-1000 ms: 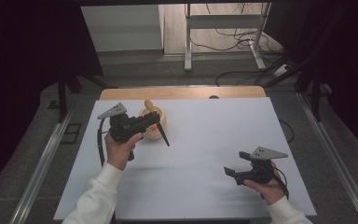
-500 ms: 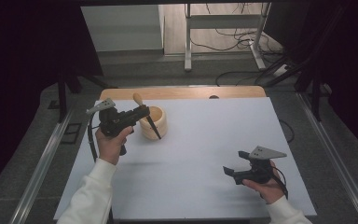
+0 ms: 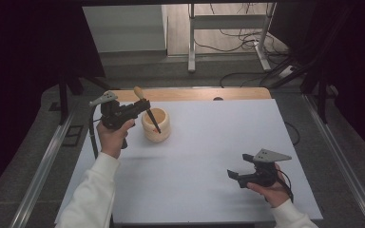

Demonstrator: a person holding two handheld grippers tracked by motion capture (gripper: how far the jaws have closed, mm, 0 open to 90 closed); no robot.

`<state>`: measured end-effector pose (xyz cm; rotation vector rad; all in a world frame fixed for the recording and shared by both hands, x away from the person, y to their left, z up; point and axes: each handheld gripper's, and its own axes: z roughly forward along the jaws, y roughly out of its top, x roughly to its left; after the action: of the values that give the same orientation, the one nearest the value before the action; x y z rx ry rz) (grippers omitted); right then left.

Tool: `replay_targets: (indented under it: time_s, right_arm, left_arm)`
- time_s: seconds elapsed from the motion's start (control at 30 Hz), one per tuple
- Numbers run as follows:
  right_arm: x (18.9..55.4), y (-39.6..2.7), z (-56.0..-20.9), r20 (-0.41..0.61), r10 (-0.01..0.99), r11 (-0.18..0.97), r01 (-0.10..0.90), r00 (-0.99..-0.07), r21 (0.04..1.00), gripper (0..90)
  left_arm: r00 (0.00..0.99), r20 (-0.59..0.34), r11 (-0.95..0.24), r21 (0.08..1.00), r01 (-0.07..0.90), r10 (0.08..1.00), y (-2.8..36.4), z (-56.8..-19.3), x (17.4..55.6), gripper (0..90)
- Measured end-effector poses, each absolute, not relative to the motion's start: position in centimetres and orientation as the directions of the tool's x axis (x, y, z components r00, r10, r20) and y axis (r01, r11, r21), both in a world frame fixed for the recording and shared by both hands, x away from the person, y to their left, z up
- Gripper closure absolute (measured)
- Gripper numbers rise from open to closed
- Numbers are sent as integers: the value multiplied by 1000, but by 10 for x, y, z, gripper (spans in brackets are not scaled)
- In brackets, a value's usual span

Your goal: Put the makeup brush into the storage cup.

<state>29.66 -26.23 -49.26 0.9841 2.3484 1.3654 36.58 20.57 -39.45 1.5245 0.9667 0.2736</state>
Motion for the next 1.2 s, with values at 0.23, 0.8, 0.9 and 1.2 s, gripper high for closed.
replay_targets:
  time_s: [0.23,0.8,0.9,1.2]
  right_arm:
    - [296,-262,-493,112,661,335,426,-742,840,89]
    - [297,-262,-493,113,660,334,426,-742,841,93]
    - [296,-262,-493,114,661,334,427,-741,841,93]
    - [296,-263,-493,113,662,336,428,-741,839,93]
  left_arm:
    - [601,-353,100,906,412,717,210,-391,377,768]
    - [540,-352,136,907,398,764,222,-389,402,768]
    - [538,-329,120,915,386,776,220,-392,406,768]
    - [511,-325,99,903,419,796,216,-413,416,767]
